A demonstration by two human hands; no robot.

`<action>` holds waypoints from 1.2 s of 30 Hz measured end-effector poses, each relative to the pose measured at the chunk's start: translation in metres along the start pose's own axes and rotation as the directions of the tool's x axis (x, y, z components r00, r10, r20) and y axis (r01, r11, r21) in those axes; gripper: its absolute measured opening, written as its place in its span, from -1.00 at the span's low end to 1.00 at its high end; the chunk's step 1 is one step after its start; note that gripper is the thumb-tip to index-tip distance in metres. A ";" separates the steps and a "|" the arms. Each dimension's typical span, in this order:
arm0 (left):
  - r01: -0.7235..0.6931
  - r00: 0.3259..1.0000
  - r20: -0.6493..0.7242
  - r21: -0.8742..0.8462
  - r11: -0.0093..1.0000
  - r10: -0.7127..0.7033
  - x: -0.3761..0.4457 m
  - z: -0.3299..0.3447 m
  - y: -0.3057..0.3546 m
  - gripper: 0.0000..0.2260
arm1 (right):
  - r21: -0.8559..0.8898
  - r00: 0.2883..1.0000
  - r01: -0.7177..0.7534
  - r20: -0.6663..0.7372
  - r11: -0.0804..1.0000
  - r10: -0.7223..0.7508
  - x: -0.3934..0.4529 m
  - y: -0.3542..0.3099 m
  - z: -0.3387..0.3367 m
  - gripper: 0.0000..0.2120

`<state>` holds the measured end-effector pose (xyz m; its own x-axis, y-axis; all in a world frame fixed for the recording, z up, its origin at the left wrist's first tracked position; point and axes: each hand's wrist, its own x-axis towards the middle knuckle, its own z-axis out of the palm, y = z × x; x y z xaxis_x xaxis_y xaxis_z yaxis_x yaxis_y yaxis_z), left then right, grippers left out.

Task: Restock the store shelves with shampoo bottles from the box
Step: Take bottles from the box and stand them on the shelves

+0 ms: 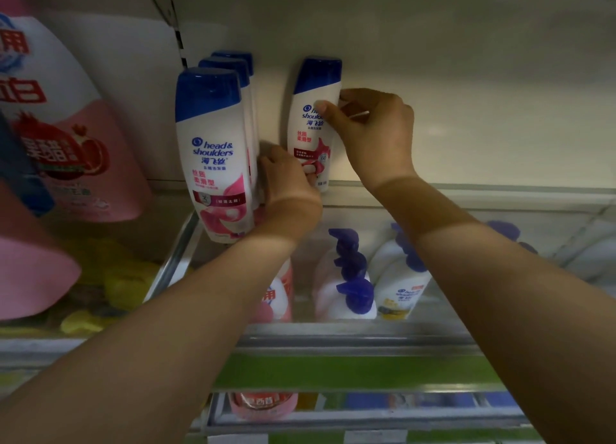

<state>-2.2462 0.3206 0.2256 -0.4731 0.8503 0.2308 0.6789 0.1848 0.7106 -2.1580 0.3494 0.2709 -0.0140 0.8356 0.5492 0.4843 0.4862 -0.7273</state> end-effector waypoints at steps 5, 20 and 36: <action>0.034 0.994 0.103 -0.118 0.992 -0.022 -0.033 -0.008 0.011 -0.35 | 0.017 0.986 -0.148 0.082 0.989 0.146 -0.021 0.007 -0.015 -0.64; 0.126 0.975 0.222 -0.582 0.803 0.007 -0.195 -0.091 0.037 -0.78 | 0.366 0.896 -0.417 0.318 0.832 0.309 -0.151 -0.024 -0.138 -0.90; 0.400 0.887 0.406 -0.434 0.808 -0.221 -0.392 -0.047 -0.030 -0.83 | 0.261 0.708 -0.681 0.474 0.684 0.524 -0.343 0.030 -0.216 -0.88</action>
<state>-2.1071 -0.0417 0.1452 -0.3420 0.9131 -0.2222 0.1157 0.2755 0.9543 -1.9498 0.0219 0.1493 -0.1708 0.9673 -0.1874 0.1120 -0.1699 -0.9791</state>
